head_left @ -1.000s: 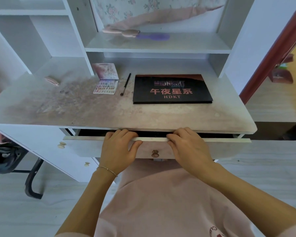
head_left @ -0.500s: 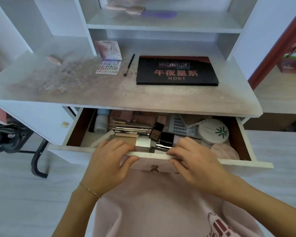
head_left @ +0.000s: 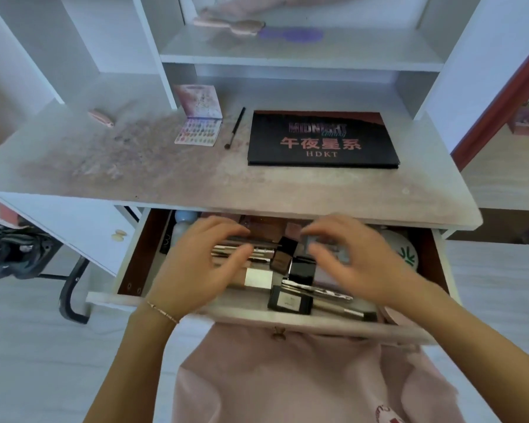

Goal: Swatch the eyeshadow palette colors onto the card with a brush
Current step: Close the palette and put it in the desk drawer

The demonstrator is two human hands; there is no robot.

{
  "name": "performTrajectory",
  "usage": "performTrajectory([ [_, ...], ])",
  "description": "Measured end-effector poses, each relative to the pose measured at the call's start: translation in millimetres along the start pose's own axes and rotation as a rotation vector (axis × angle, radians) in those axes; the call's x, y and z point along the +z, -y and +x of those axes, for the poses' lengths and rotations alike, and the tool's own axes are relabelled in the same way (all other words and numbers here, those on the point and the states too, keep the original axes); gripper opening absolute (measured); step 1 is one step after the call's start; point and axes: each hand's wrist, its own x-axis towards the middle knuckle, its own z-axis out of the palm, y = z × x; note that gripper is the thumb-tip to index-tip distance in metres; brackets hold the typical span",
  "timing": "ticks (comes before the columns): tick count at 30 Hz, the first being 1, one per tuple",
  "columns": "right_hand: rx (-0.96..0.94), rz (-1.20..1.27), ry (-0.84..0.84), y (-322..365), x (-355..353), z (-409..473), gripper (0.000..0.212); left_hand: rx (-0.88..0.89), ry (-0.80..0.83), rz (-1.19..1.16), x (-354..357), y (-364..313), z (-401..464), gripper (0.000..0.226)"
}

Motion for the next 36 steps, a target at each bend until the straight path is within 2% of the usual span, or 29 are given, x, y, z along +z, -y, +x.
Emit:
performTrajectory([
  [2,0.004,-0.055,-0.137,-10,-8,27,0.024,0.030,-0.067,0.065,-1,-1,23,0.023],
  [4,0.000,-0.174,-0.207,-23,-10,56,0.032,0.039,-0.107,0.121,2,-2,44,0.022],
  [8,0.135,-0.404,-0.043,-45,-1,102,0.063,-0.025,-0.095,0.232,16,6,77,0.034],
  [11,0.210,-0.574,0.081,-51,8,112,0.072,-0.102,-0.095,0.282,25,17,83,0.041],
  [15,0.152,-0.582,0.096,-36,14,89,0.082,-0.166,-0.212,0.262,27,23,79,0.042],
  [17,0.103,-0.593,0.048,-20,17,67,0.078,-0.212,-0.250,0.263,27,23,76,0.042],
  [20,-0.014,-0.511,-0.031,-4,17,46,0.053,-0.255,-0.255,0.235,25,20,67,0.048],
  [22,-0.054,-0.322,-0.078,-4,13,43,0.040,-0.273,-0.275,0.216,24,18,58,0.048],
  [25,0.081,0.041,-0.117,-8,2,45,0.035,-0.352,-0.361,0.220,24,16,41,0.041],
  [27,0.154,-0.134,-0.140,-14,4,45,0.043,-0.435,-0.426,0.128,26,12,32,0.032],
  [30,0.203,-0.523,0.048,-15,12,40,0.059,-0.582,-0.359,-0.122,28,13,28,0.017],
  [33,0.164,-0.561,0.129,-7,20,29,0.064,-0.598,-0.260,-0.442,26,18,30,0.014],
  [36,0.125,-0.505,0.039,2,20,22,0.062,-0.651,-0.263,-0.598,29,21,33,0.016],
])
